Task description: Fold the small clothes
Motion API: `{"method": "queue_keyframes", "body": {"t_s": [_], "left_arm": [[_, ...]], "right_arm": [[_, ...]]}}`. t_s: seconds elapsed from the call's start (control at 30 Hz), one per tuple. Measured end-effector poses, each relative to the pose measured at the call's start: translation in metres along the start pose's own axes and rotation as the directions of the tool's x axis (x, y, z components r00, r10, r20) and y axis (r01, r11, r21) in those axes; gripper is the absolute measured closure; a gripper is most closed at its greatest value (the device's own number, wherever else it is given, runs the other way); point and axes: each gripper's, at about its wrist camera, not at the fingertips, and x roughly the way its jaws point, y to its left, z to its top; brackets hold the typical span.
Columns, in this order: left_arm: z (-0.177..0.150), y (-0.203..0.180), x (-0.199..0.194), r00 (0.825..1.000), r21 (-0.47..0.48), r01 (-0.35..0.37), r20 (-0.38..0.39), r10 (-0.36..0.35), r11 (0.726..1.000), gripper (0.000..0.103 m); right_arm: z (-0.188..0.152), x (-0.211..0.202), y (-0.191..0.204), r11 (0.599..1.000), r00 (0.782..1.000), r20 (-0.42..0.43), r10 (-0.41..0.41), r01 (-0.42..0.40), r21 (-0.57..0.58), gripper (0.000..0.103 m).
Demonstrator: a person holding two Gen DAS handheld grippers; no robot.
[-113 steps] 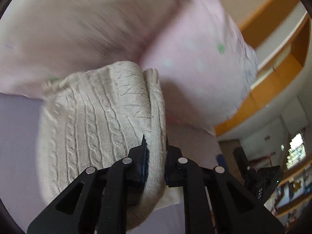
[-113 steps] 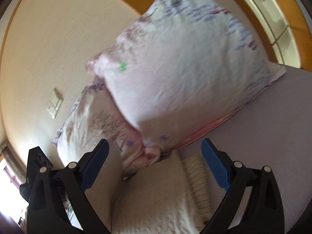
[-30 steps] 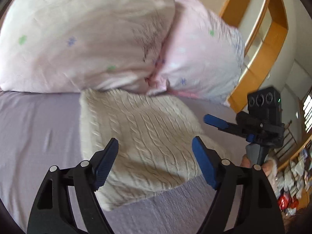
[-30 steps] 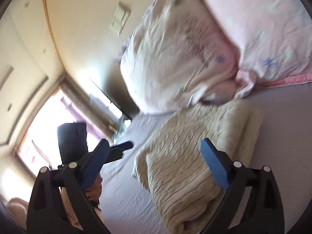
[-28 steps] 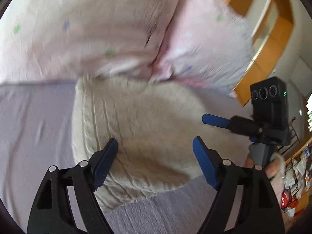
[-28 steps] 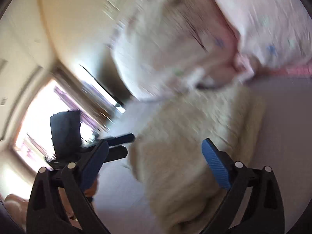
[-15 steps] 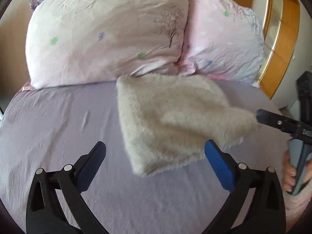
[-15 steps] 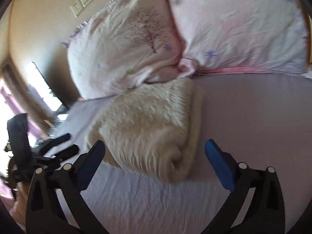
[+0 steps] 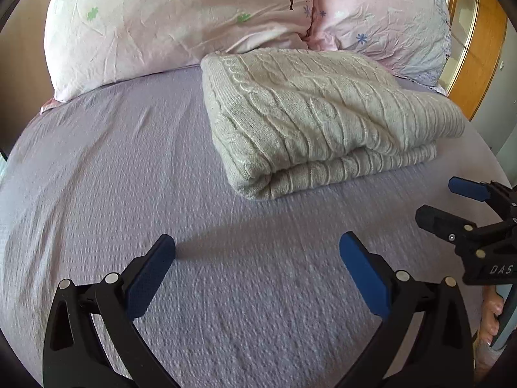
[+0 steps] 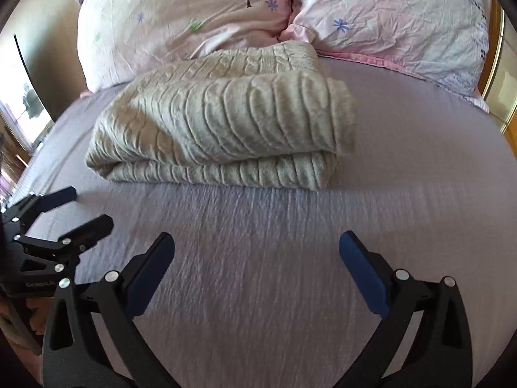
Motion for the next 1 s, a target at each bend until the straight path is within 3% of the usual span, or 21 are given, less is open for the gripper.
{"method": "queue_keyframes", "body": {"t_s": [0.2, 1.0], "left_arm": [[-0.0011, -0.0031, 0.0028, 0.999, 0.027, -0.033, -0.008, 0.033, 0.999, 0.001], [-0.0007, -0.0027, 0.0028, 0.999, 0.027, -0.035, -0.009, 0.035, 0.999, 0.001]], "right_arm": [[0.0004, 0.0033, 0.0086, 0.998, 0.999, -0.019, -0.051, 0.05, -0.04, 0.002], [-0.0006, 0.0024, 0.0085, 0.998, 0.999, -0.019, -0.051, 0.051, -0.037, 0.002]]}}
